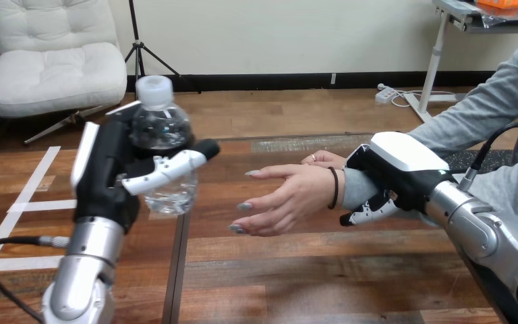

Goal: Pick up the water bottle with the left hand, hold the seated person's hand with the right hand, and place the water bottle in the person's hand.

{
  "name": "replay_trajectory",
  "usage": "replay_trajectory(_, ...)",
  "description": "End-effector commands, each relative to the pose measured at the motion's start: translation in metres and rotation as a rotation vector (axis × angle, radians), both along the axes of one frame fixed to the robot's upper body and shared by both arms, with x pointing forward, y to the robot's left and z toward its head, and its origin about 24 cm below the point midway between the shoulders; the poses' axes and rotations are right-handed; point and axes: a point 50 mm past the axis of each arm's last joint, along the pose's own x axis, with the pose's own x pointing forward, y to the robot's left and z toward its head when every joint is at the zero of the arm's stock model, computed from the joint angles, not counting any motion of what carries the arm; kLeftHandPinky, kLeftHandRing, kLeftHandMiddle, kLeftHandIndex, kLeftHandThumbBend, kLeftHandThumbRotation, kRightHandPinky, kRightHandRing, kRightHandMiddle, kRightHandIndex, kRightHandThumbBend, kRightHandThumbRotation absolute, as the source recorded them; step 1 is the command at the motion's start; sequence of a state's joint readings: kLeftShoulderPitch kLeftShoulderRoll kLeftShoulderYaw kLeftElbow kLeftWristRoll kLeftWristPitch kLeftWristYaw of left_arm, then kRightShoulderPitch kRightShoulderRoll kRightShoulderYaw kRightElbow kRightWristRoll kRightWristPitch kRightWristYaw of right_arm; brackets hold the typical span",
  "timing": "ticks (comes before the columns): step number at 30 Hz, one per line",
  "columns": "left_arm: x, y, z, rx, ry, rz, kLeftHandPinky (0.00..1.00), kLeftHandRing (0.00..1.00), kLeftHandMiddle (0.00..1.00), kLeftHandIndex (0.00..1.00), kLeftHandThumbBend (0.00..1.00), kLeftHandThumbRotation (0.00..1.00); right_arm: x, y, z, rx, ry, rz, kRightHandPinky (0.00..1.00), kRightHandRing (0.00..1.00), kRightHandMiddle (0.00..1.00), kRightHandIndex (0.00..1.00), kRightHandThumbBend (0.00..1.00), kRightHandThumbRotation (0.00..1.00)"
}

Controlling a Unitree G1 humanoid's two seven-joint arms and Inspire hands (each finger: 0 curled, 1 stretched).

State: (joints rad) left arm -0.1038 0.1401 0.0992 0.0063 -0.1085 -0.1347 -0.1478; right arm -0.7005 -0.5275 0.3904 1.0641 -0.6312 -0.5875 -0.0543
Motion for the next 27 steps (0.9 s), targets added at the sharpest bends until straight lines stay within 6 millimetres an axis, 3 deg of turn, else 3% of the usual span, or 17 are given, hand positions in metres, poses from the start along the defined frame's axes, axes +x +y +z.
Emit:
replay_trajectory(1, 0.015, -0.012, 0.022, -0.006, -0.083, -0.043, 0.29, 0.34, 0.38, 0.39, 0.76, 0.0, 0.02, 0.031, 0.043, 0.092, -0.146, 0.091, 0.17, 0.21, 0.27, 0.28, 0.67, 0.0)
replay_trajectory(27, 0.025, -0.037, 0.019, -0.012, -0.081, -0.154, 0.28, 0.33, 0.38, 0.38, 0.76, 0.0, 0.02, 0.039, 0.043, 0.104, -0.149, 0.113, 0.16, 0.2, 0.26, 0.27, 0.67, 0.0)
